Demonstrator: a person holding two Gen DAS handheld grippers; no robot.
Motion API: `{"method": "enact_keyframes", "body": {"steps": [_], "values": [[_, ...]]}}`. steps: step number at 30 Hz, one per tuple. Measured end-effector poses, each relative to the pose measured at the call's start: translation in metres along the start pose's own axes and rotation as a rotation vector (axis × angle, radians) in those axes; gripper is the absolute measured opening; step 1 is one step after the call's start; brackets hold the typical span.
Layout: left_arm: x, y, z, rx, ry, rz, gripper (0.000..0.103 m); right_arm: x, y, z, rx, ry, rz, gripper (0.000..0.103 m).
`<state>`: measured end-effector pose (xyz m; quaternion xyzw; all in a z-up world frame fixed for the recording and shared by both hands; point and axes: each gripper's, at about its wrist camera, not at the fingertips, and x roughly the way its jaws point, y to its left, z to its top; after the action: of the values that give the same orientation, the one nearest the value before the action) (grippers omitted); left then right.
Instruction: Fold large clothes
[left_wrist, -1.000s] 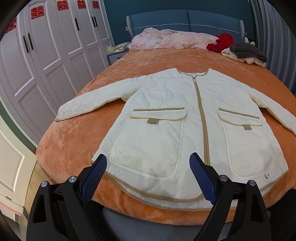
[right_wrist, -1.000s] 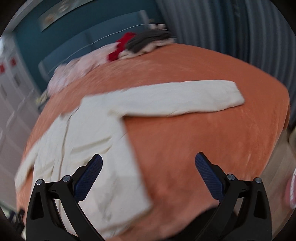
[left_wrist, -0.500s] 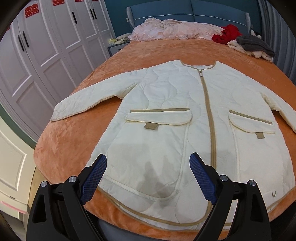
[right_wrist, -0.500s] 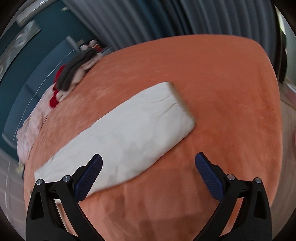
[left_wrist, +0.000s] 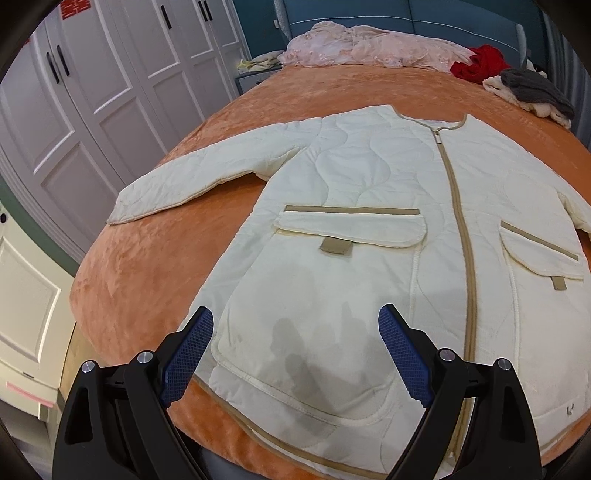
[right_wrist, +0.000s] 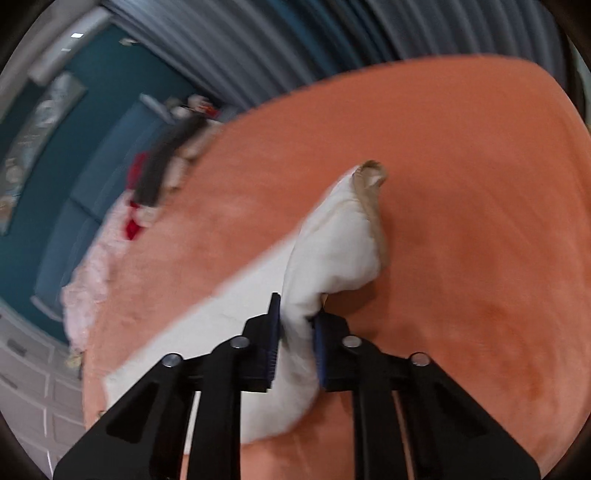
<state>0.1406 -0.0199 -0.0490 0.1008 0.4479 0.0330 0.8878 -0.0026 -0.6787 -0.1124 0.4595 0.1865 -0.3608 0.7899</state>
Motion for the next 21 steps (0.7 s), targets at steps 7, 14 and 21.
{"method": "enact_keyframes", "body": {"steps": [7,14,21], "values": [[0.015,0.021,-0.003,-0.056,0.031,0.018,0.089,-0.058,0.178,-0.031,-0.359,-0.054,0.301,0.012],[0.028,0.053,-0.011,-0.118,0.057,0.01,0.089,-0.089,0.346,-0.156,-0.674,0.071,0.595,0.012],[0.04,0.089,-0.019,-0.173,0.071,0.013,0.089,-0.094,0.438,-0.32,-0.95,0.258,0.719,0.012]]}}
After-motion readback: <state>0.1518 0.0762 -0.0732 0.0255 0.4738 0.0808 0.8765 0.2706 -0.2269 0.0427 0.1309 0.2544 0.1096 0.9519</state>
